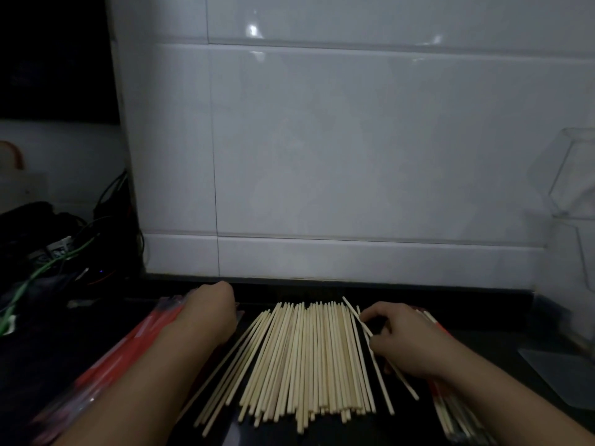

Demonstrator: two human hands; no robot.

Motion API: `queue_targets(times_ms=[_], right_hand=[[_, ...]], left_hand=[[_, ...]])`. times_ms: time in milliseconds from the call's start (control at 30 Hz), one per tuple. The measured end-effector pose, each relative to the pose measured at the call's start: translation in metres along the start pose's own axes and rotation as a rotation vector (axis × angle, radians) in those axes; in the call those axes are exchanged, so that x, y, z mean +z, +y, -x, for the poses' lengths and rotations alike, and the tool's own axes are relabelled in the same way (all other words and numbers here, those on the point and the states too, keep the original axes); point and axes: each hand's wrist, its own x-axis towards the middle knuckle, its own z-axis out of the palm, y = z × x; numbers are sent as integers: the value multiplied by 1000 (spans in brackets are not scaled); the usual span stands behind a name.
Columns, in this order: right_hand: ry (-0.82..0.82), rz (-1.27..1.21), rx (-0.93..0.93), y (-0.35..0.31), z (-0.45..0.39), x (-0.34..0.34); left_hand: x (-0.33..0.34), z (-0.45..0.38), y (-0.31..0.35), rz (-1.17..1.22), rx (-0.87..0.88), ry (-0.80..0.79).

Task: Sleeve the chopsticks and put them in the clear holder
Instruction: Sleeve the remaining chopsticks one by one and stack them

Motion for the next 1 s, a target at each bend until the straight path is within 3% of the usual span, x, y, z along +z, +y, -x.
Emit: queue_targets(times_ms=[167,300,400,533,667,833,1000], right_hand=[[-18,-68,-10,-5,2,-4],[87,-325,-85,-15,8,-16],[192,-574,-167,-23,16,-26],[348,-757,-288,-28,22,-31],[520,-908,-312,-28,20,-37],[671,-998,-292,-24,19,-49],[680,-1219,-301,-25,19,-53]], left_hand=[[-12,4,3,107,-7,70],[-30,16,19,601,176,297],[-41,37,36,1097,271,183],[-45,45,42,1403,266,-13],[-43,50,41,1431,361,-143],[-38,54,47,1205,483,-24],[-33,55,52,1097,511,-17]])
